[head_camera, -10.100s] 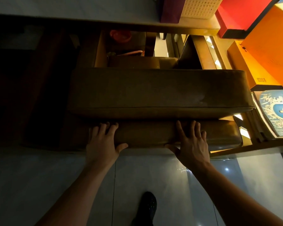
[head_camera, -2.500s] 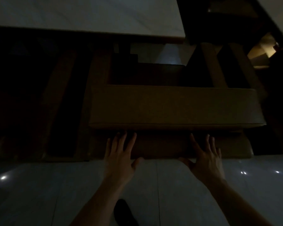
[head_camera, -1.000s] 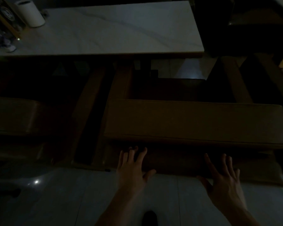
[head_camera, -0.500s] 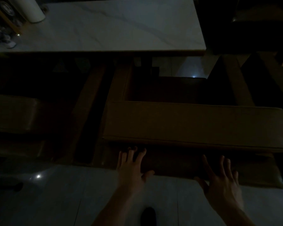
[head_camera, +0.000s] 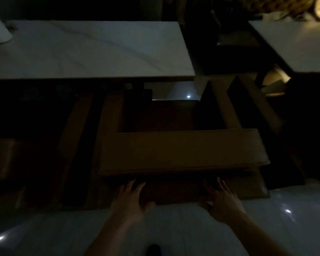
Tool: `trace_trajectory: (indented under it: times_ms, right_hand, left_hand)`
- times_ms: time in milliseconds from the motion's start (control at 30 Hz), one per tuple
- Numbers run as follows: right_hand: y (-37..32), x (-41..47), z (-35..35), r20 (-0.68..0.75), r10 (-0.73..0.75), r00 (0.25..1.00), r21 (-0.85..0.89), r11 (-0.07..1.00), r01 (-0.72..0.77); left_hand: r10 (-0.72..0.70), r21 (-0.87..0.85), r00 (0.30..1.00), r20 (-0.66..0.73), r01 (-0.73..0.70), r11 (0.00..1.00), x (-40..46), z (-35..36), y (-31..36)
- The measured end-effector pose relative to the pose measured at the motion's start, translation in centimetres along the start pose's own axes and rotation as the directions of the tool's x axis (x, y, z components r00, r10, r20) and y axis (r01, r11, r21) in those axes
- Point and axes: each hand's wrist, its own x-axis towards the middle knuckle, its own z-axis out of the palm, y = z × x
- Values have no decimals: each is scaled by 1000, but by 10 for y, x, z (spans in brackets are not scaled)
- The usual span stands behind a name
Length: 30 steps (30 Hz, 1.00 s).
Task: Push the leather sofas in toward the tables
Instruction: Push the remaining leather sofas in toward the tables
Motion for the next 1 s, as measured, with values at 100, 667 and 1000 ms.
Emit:
trace_trajectory:
  times_ms: [100,667,1000]
  right_hand:
    - [8,-13,-9,-24,7,1000,56,998,-6]
    - [147,-128,-67,-222,157,962,259,961,-97]
    - [327,-218,-68,-335,260,906,309,938,-155]
  left_hand:
    - [30,10,999,30,-30,1000,-1,-9,10]
    - [265,58,959,105,-272,961,-49,-45,226]
    - [370,125,926,77,-377,918,-104,-4,413]
